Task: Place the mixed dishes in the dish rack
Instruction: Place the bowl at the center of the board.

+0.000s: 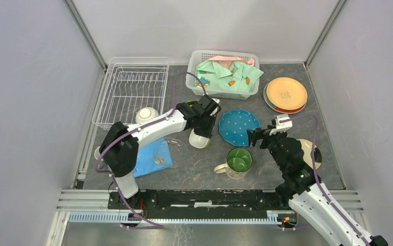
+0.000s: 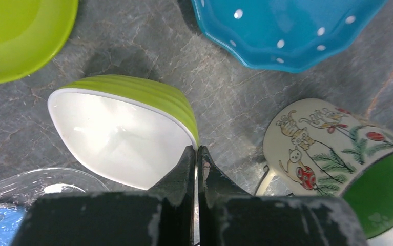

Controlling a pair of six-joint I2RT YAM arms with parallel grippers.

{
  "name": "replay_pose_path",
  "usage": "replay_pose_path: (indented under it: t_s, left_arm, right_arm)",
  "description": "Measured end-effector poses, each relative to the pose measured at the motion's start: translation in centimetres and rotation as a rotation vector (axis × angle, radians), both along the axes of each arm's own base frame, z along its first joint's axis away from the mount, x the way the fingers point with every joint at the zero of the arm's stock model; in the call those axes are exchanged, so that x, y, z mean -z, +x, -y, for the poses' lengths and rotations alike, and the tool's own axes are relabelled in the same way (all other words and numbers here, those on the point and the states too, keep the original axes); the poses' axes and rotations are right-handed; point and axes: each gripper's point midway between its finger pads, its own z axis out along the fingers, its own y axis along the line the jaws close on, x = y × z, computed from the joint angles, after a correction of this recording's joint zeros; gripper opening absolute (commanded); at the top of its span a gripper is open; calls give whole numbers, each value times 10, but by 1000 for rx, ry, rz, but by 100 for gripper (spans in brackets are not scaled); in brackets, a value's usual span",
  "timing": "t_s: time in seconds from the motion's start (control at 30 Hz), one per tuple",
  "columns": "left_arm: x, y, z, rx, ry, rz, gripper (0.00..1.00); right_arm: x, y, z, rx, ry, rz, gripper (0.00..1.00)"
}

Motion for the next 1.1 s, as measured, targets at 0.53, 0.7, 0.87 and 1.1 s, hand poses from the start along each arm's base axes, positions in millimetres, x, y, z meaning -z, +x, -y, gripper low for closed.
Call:
replay_pose_path:
  t_s: [0.53,0.7,0.87,1.1]
  left_arm:
    - [30,-20,17,62,186,27,26]
    - [33,-23,18,68,218,51,33]
    - [39,-26,20,79,239,59,38]
    - [42,-25,27,84,218,73,33]
  right_arm:
    - [1,-2,2,4,3,8,98]
    - [1,-2,3,7,3,9,98]
    - [-1,-3,3,7,8,16,98]
    - [-1,-5,5,11,8,19,98]
